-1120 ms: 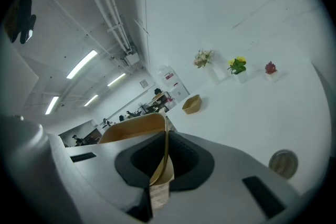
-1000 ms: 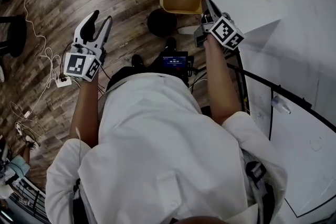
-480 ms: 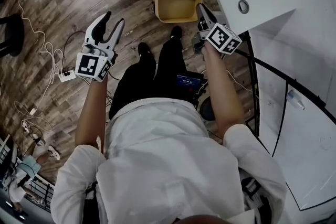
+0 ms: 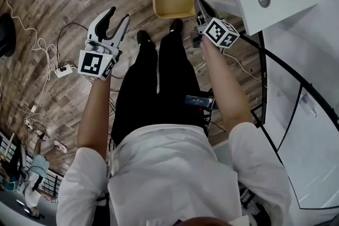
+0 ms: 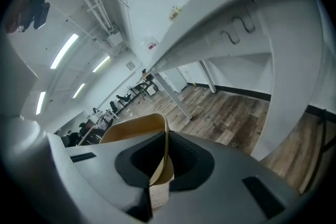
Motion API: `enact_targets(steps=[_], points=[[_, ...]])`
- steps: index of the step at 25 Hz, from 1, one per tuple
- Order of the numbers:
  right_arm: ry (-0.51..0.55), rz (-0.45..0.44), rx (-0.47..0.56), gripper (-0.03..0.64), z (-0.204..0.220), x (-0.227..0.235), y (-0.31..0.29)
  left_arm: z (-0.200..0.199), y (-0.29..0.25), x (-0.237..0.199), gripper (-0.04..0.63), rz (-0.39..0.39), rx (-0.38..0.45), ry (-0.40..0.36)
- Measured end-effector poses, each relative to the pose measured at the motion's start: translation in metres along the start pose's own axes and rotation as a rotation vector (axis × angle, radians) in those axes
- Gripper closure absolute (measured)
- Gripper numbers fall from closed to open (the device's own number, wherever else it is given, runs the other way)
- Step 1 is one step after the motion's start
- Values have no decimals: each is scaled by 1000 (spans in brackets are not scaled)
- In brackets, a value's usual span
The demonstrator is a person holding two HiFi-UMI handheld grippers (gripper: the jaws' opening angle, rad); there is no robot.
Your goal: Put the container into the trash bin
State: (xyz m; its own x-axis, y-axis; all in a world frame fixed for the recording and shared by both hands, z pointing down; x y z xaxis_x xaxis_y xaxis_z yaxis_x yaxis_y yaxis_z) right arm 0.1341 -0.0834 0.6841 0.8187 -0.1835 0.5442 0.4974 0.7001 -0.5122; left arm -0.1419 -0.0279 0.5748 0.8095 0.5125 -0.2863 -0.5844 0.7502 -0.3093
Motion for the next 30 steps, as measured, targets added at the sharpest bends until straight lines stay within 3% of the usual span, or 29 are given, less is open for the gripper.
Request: enact_targets(steps=[7, 15, 21, 30], points=[[-63, 89, 5, 574, 55, 67, -27, 60, -32, 7, 409, 11, -45, 53], [-28, 114, -39, 574, 107, 121, -67, 122, -59, 20, 408, 32, -101, 77], [-5, 124, -44, 574, 132, 146, -118, 157, -91, -5, 408, 28, -117, 90], [-25, 220, -73, 574, 195, 206, -148, 211, -117, -15, 408, 57, -153, 96]])
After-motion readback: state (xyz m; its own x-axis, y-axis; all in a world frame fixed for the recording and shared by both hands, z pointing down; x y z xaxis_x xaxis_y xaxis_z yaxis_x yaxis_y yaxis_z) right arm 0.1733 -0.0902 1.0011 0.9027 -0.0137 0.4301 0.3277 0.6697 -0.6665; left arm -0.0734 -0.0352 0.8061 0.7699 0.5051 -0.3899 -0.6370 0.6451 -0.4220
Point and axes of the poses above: the fingertips, and each gripper's own axes: y backward along the fingers, x to its right, z out of its underside, the point moved 2 cm from there along y, backward along the fingers, and after that the axes turned 5 degrees about y, right-handed, at the moved point
